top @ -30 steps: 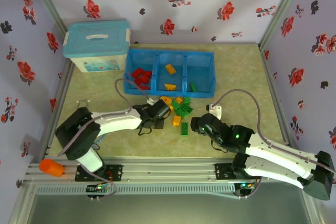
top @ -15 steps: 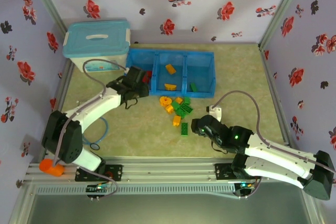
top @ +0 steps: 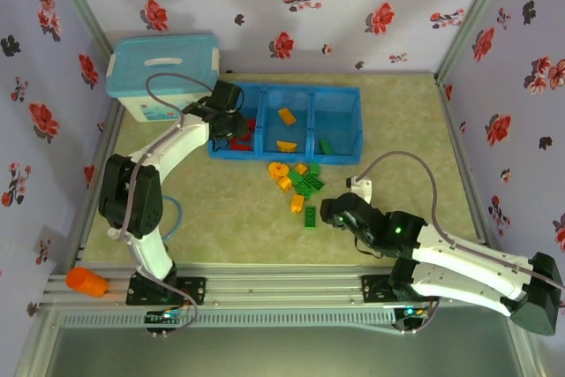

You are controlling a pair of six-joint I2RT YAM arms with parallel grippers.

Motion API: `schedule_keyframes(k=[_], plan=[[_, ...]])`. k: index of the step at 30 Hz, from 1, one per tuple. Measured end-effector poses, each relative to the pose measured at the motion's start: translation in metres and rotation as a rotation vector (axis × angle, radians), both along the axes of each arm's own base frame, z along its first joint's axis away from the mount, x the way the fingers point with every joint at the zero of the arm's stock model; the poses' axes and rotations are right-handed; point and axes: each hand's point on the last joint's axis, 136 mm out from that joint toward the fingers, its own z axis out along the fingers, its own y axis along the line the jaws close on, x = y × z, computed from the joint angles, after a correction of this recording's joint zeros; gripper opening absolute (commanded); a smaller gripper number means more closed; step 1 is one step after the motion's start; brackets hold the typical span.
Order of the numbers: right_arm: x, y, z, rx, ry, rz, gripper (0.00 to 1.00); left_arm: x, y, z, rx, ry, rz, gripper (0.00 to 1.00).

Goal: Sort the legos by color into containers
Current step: Place the lego in the container, then pick up the lego from the bottom-center of the table.

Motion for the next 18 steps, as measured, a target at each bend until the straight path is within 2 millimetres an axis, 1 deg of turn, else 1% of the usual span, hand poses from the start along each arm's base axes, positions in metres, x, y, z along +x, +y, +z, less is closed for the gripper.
schedule_keyframes(k=[1, 2, 5, 7, 9, 12, 18], plan=[[0.000, 0.001, 0.002, 0.005, -0.002, 0.001, 0.67, 0.002, 0.002, 0.001, 0.002, -0.001, -0.003, 0.68], [0.001, 0.003, 0.005, 0.009, -0.005, 0.003, 0.67, 0.004, 0.003, 0.003, 0.000, -0.002, 0.002, 0.73], [0.001, 0.006, 0.009, 0.015, -0.008, 0.008, 0.66, 0.007, 0.006, 0.011, -0.002, -0.003, 0.000, 0.75], [0.001, 0.007, 0.008, 0.011, -0.006, 0.012, 0.66, 0.007, 0.005, 0.015, -0.008, -0.010, -0.003, 0.75], [0.000, 0.008, 0.006, 0.000, 0.000, 0.016, 0.67, 0.004, 0.006, 0.017, -0.012, -0.013, -0.007, 0.74], [-0.001, 0.011, 0.002, -0.017, 0.009, 0.023, 0.66, -0.012, 0.009, 0.028, -0.025, -0.031, -0.016, 0.74], [0.003, 0.021, 0.003, -0.043, 0.020, 0.033, 0.66, -0.056, 0.010, 0.074, -0.092, -0.142, -0.054, 0.72]])
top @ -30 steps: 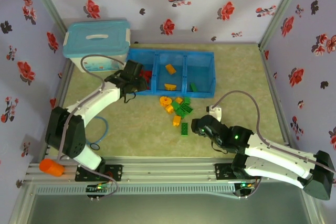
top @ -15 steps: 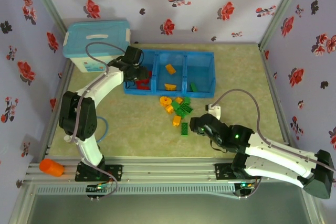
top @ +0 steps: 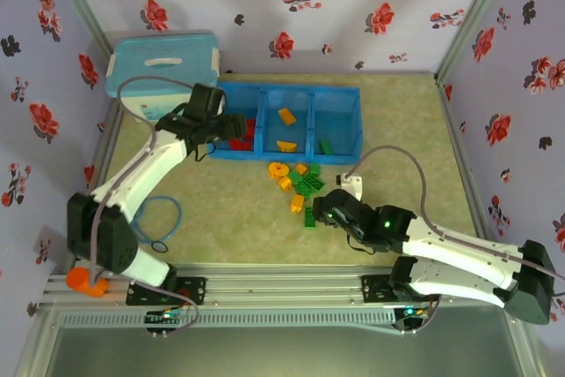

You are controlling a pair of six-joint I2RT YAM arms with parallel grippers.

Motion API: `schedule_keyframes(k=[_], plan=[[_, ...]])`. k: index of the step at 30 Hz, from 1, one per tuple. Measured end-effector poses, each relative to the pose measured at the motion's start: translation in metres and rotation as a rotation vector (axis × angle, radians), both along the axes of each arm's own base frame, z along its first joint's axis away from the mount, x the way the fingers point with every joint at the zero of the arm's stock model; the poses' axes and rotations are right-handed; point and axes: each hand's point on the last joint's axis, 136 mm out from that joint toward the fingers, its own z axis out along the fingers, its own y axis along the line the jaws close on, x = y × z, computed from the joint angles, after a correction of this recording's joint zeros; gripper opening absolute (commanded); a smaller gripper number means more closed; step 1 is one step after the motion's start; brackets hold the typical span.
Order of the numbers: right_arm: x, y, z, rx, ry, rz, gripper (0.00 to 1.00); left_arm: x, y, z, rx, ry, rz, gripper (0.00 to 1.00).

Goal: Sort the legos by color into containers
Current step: Pick up the lego from the bottom-center of the table.

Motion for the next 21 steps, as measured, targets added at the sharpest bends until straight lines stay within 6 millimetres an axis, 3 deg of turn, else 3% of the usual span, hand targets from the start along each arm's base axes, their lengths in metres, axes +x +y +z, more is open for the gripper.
schedule_keyframes(k=[4, 10, 13, 21], plan=[[0.004, 0.011, -0.001, -0.030, 0.014, 0.012, 0.66, -0.029, 0.001, 0.006, -0.037, -0.040, -0.019, 0.72], [0.006, 0.025, -0.016, -0.090, 0.064, 0.032, 0.67, -0.073, 0.021, -0.030, -0.041, 0.009, 0.003, 0.70], [0.007, 0.033, -0.024, -0.118, 0.092, 0.044, 0.68, -0.091, 0.026, -0.038, -0.044, 0.011, 0.005, 0.70], [0.013, 0.062, -0.042, -0.168, 0.160, 0.063, 0.65, -0.121, 0.034, -0.035, -0.062, -0.029, 0.006, 0.70]])
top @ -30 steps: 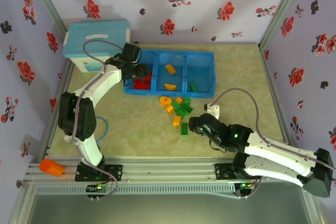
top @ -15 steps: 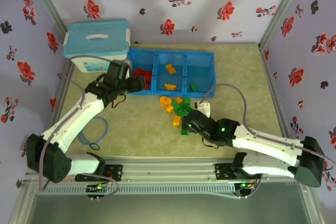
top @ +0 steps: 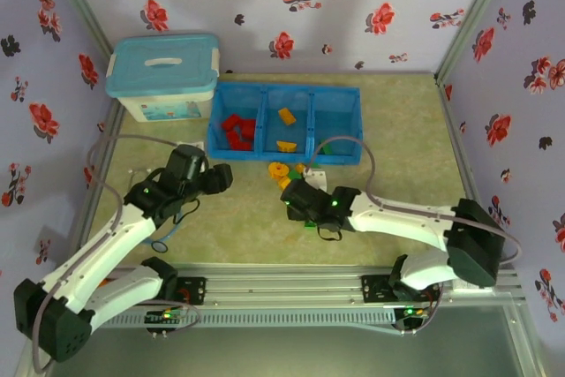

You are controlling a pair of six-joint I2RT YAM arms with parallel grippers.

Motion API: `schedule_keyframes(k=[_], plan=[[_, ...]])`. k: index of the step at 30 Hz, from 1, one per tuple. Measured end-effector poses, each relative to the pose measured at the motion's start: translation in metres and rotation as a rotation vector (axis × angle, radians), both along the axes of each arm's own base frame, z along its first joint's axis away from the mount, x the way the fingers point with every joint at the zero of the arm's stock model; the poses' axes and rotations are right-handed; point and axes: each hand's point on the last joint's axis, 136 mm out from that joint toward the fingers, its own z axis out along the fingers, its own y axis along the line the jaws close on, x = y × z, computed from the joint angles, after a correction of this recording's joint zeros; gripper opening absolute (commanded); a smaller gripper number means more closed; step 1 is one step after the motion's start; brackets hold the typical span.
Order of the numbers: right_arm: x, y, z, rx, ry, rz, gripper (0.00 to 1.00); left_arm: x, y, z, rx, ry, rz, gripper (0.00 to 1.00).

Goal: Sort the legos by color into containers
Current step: Pick up the lego from the bottom-center of the table.

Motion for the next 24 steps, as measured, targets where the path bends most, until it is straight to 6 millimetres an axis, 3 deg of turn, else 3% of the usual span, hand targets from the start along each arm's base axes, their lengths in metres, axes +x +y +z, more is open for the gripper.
schedule_keyframes(k=[10, 24], plan=[[0.010, 0.025, -0.028, -0.071, 0.061, -0.018, 0.60, -0.032, 0.002, -0.009, 0.010, -0.006, -0.022, 0.70], [0.028, 0.024, -0.051, -0.119, 0.108, -0.073, 0.55, -0.048, 0.007, -0.016, 0.008, 0.001, -0.016, 0.69]])
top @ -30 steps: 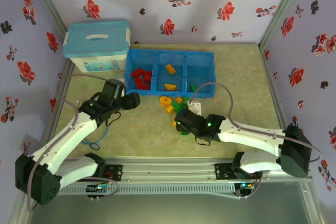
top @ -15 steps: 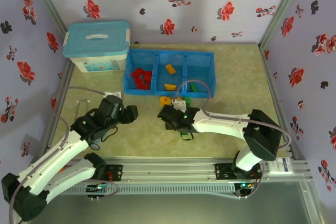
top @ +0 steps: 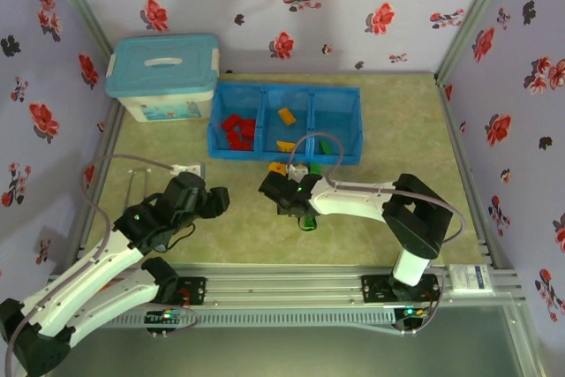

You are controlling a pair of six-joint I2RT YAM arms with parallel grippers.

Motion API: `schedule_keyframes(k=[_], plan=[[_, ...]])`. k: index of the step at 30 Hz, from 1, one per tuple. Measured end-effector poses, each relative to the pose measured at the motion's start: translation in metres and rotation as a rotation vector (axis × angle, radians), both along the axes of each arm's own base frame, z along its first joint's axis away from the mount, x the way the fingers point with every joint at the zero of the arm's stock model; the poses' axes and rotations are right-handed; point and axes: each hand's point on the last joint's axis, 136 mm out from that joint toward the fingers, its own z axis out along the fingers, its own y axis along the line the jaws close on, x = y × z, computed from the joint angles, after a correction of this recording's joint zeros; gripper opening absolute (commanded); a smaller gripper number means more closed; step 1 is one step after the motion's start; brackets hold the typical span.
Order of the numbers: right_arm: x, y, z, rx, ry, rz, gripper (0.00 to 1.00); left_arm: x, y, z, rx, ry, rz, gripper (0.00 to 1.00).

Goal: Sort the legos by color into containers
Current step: Pick up the lego from the bottom-center of the table, then place the lego in the container.

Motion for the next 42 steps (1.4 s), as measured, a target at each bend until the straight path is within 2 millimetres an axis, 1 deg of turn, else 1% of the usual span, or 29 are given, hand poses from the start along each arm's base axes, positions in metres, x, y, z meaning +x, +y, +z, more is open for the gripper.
schedule_keyframes(k=[5, 9, 10, 12, 15, 21, 23, 26, 28, 30, 37, 39, 40, 42], plan=[[0.002, 0.000, -0.010, -0.014, 0.027, -0.008, 0.50, 0.000, 0.001, 0.000, 0.002, -0.002, 0.003, 0.69], [0.001, 0.002, -0.015, -0.022, 0.041, -0.004, 0.41, 0.000, 0.001, -0.001, 0.004, 0.000, 0.003, 0.68], [0.001, 0.002, -0.015, -0.022, 0.044, -0.002, 0.37, -0.001, 0.001, -0.002, 0.006, 0.001, 0.003, 0.68], [0.002, 0.004, -0.014, -0.021, 0.043, 0.003, 0.34, -0.001, 0.001, -0.003, 0.008, 0.004, 0.002, 0.67], [0.004, 0.007, -0.010, -0.017, 0.040, 0.005, 0.30, -0.001, 0.001, -0.003, 0.008, 0.003, 0.002, 0.67], [0.009, 0.013, 0.004, -0.021, 0.020, 0.019, 0.27, -0.001, 0.001, -0.003, 0.008, 0.003, 0.001, 0.66], [0.011, 0.012, 0.011, -0.028, 0.006, 0.025, 0.26, -0.001, 0.001, -0.003, 0.008, 0.003, 0.001, 0.66], [0.017, 0.013, 0.030, -0.031, -0.027, 0.038, 0.26, -0.002, 0.000, -0.003, 0.010, 0.002, -0.003, 0.66], [0.026, 0.015, 0.048, -0.014, -0.056, 0.047, 0.26, -0.003, -0.001, -0.003, 0.009, 0.002, -0.008, 0.66], [0.039, 0.017, 0.066, 0.010, -0.082, 0.045, 0.26, -0.004, -0.003, -0.004, 0.009, 0.003, -0.016, 0.66], [0.106, 0.004, 0.127, 0.060, -0.163, 0.016, 0.27, -0.012, -0.009, -0.011, 0.013, 0.016, -0.035, 0.65], [0.125, 0.005, 0.138, 0.075, -0.179, 0.015, 0.27, -0.014, -0.011, -0.013, 0.012, 0.023, -0.041, 0.65], [0.135, 0.006, 0.140, 0.079, -0.181, 0.012, 0.27, -0.015, -0.012, -0.013, 0.012, 0.023, -0.043, 0.65], [0.148, 0.007, 0.135, 0.069, -0.168, 0.016, 0.27, -0.017, -0.013, -0.013, 0.011, 0.023, -0.048, 0.65]])
